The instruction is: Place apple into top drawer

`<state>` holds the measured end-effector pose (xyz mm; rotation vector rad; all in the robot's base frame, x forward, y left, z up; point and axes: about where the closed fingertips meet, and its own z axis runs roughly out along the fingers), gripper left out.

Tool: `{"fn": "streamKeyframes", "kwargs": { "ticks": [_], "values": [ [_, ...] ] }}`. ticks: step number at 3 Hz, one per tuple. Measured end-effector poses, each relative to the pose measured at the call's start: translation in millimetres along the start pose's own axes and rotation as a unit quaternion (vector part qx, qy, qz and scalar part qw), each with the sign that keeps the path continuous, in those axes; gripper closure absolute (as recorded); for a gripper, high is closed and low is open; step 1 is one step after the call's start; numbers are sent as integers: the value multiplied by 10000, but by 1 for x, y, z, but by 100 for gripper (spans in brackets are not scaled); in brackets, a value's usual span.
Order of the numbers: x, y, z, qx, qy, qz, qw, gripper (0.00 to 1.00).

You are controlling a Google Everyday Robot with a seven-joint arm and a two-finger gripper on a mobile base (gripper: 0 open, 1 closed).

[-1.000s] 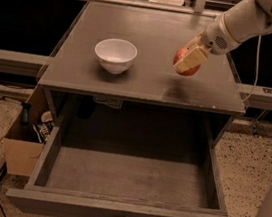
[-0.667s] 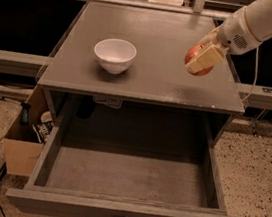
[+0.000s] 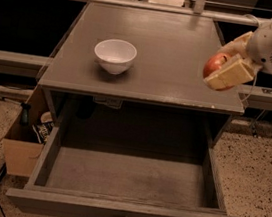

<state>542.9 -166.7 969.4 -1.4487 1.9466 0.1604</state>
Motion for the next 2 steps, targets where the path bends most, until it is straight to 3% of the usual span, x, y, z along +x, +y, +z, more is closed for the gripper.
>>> {"fn": "streamKeyframes", "kwargs": {
  "ticks": [1,2],
  "values": [
    [20,42,-24,270,68,253,9993,100],
    [20,42,-24,271,67,252,9993,100]
  ]
}}
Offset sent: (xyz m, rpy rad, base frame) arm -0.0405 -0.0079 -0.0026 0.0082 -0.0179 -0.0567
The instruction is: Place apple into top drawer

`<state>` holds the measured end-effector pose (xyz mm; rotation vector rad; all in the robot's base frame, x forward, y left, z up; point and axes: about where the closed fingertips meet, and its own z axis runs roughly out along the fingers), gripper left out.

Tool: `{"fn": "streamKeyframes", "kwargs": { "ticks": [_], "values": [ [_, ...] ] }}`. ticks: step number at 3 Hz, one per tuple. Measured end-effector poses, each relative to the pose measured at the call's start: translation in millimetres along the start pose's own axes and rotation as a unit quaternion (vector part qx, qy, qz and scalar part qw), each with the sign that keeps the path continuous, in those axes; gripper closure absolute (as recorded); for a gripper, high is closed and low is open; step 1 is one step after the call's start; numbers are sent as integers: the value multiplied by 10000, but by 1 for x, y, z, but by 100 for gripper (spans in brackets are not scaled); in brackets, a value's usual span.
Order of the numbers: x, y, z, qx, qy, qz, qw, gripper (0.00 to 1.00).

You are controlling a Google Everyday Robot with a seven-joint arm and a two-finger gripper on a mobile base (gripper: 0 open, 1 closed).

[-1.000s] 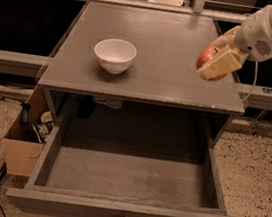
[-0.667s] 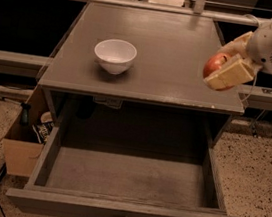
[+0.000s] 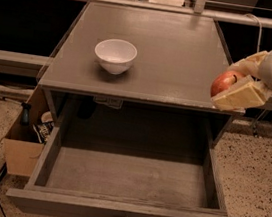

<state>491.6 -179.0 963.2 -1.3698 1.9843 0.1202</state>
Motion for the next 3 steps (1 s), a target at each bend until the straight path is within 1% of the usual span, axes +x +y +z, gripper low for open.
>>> {"fn": "streamKeyframes", "kwargs": {
  "ticks": [1,2,3],
  "values": [
    [-7,-10,13,39,-100,132,9999,100],
    [-7,0,44,-184,-234,440,9986,100],
    [6,28,73,-534,-234,718,9957,100]
  ]
}}
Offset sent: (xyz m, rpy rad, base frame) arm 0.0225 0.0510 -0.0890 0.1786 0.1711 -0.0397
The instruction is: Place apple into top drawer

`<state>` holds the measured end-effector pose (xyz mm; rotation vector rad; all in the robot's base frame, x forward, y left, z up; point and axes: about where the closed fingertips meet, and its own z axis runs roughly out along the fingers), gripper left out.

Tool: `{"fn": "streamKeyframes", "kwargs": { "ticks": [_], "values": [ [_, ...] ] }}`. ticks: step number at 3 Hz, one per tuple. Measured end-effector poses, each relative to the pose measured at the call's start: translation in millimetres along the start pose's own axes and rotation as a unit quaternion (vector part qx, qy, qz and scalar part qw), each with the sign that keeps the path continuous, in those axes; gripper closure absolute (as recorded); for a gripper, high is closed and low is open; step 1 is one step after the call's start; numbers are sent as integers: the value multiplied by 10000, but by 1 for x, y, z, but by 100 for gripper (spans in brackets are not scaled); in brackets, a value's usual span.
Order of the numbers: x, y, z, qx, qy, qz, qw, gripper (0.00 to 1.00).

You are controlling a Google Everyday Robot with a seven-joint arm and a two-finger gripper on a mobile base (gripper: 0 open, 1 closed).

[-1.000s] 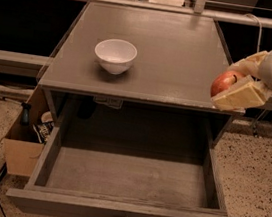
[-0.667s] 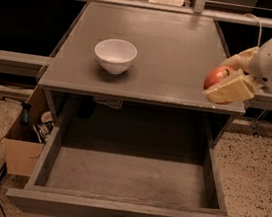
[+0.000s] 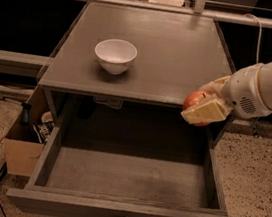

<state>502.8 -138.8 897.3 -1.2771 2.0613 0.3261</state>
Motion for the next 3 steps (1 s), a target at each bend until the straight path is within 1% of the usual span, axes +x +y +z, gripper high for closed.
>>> {"fn": "streamKeyframes", "kwargs": {
  "ticks": [1,2,3],
  "values": [
    [18,31,17,-303,71,153,9994,100],
    [32,66,41,-665,203,212,9974,100],
    [43,100,66,-1012,335,220,9941,100]
  ]
}}
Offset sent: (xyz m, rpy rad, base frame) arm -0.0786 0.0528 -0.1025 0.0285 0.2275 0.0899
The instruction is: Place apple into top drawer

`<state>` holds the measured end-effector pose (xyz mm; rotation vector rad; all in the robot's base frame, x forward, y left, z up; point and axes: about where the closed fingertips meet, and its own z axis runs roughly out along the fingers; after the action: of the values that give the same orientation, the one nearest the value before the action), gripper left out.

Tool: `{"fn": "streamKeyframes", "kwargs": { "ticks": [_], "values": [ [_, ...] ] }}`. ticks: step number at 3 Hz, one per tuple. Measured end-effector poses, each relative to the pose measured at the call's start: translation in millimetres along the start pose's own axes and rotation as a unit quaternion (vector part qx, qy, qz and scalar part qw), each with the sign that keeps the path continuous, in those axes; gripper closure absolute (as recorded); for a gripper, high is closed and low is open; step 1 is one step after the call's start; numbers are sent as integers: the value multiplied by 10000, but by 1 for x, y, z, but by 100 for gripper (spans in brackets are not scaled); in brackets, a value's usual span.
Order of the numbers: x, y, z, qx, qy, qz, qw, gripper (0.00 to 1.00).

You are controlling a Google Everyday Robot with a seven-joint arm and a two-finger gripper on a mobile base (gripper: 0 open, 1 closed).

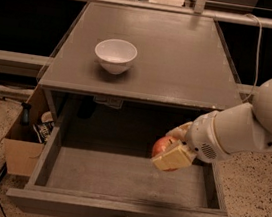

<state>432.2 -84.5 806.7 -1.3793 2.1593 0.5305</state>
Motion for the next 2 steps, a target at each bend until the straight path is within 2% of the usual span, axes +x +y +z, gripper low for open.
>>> {"fn": "streamKeyframes", "kwargs": {
  "ticks": [1,2],
  "values": [
    [21,-2,31,-109,140,226,9996,100],
    [40,-12,53,-66,166,471,9987,100]
  ]
}}
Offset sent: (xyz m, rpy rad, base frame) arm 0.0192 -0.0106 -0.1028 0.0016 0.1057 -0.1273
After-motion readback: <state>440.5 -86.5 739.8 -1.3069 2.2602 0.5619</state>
